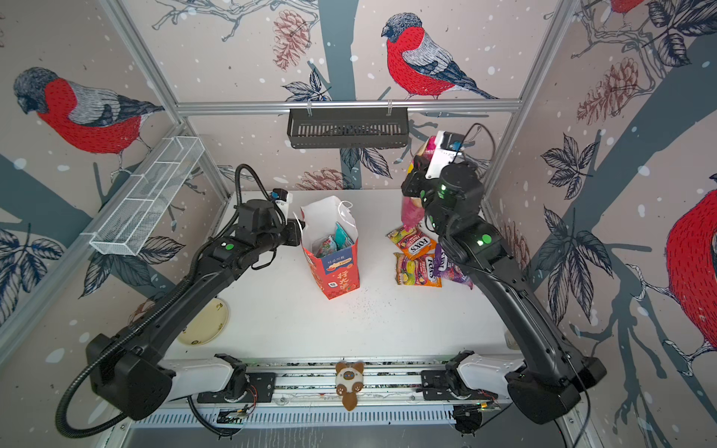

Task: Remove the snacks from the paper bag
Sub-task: 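Grasp the pink Lay's chips packet and lift it out with the right gripper, then lower the pink Lay's packet beside the other packets and open the right gripper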

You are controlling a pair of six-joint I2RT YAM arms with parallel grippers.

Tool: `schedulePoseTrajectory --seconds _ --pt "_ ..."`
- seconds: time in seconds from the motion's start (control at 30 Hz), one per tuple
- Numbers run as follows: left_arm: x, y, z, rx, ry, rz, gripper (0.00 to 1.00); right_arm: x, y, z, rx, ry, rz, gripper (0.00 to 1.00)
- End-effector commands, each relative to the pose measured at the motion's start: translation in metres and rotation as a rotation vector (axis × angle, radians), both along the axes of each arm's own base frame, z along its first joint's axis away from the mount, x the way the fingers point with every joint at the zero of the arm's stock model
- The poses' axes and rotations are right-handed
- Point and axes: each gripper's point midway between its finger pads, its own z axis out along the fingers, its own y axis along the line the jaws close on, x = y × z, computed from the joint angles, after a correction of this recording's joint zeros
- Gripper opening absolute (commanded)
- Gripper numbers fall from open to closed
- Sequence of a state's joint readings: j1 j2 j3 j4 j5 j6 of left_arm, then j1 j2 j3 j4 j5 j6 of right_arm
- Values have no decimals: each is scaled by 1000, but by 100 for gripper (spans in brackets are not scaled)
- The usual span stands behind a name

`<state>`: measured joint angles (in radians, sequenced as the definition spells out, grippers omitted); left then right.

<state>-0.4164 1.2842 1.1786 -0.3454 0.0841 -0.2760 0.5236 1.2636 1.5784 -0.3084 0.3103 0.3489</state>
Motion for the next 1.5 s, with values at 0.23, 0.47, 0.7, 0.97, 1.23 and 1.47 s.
schedulePoseTrajectory --seconds 0.23,0.47,0.7,0.97,1.23,1.47 --pt "3 4 -1 25 -3 16 0 61 28 -118 111 263 132 2" --pt "3 5 -1 28 -6 21 0 77 33 -185 305 366 225 2" --pt "4 4 0 31 -4 18 0 75 37 -209 433 390 290 1" --pt "4 6 1 37 -7 20 0 83 66 -213 555 392 425 1" --pt "-1 10 1 35 -9 36 0 92 80 -191 641 270 520 1" --pt "-1 9 -1 33 -4 34 0 112 81 -238 625 385 407 2"
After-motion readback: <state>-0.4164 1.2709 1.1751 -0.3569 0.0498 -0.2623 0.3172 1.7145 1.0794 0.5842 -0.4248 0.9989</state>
